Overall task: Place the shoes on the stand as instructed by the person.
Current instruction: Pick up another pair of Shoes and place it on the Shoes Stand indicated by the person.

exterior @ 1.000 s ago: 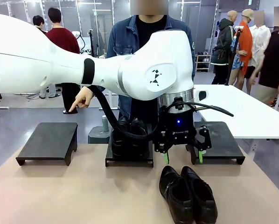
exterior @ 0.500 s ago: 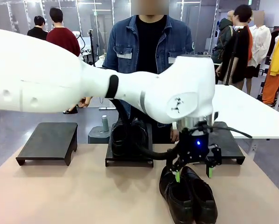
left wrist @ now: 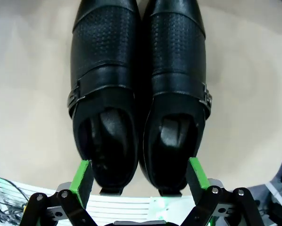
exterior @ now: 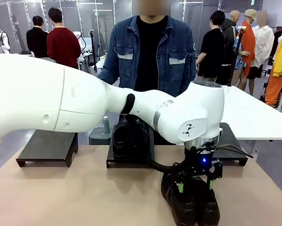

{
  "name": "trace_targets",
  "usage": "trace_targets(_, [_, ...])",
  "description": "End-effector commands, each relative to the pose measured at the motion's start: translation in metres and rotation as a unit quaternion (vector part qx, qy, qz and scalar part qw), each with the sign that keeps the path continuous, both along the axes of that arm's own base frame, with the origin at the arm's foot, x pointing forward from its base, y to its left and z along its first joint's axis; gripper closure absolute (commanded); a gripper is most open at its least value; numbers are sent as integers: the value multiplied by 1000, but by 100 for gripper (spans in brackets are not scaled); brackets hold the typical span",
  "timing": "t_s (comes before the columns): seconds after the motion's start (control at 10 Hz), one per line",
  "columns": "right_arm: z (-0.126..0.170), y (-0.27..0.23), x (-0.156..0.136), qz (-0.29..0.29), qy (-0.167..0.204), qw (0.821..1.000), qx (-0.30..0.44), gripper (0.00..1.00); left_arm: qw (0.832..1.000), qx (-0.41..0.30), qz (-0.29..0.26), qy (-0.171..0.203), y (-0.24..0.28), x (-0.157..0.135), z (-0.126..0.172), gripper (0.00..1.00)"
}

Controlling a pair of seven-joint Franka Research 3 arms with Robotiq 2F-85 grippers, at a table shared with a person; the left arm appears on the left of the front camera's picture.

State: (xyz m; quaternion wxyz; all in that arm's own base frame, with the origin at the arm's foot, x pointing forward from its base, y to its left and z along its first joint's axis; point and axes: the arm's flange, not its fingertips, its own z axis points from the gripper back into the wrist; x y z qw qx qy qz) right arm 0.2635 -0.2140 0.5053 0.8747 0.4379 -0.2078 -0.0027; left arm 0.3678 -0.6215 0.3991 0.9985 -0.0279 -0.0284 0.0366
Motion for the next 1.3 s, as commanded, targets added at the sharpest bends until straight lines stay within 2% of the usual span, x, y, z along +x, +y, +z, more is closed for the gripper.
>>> trace_targets(0.0, [1, 1, -1, -2, 0, 1000, 6, 0, 1000, -4, 8, -28, -16, 3, -9, 0])
trace_targets(0.1, [1, 1, -1, -2, 0, 1000, 6, 0, 1000, -2, -1, -10, -19, 5, -19, 0])
trace_targets(0.4, [1, 1, -1, -2, 0, 1000, 6, 0, 999, 17, 7, -30, -19, 10, -33, 0])
trace_targets(0.5, [1, 1, -1, -2, 0, 1000, 6, 0, 999, 25, 8, -24, -18, 10, -38, 0])
trace_targets(0.8, [1, 1, -1, -2, 0, 1000, 6, 0, 999, 32, 5, -13, -15, 9, -47, 90])
trace_targets(0.9, [1, 1, -1, -2, 0, 1000, 6, 0, 1000, 27, 6, -13, -14, 9, -47, 100])
trace_targets(1.1, [1, 1, -1, -2, 0, 1000, 6, 0, 1000, 20, 11, -7, -12, 10, -47, 100])
trace_targets(1.2, [1, 1, -1, -2, 0, 1000, 6, 0, 1000, 20, 10, -5, -13, 10, -47, 95])
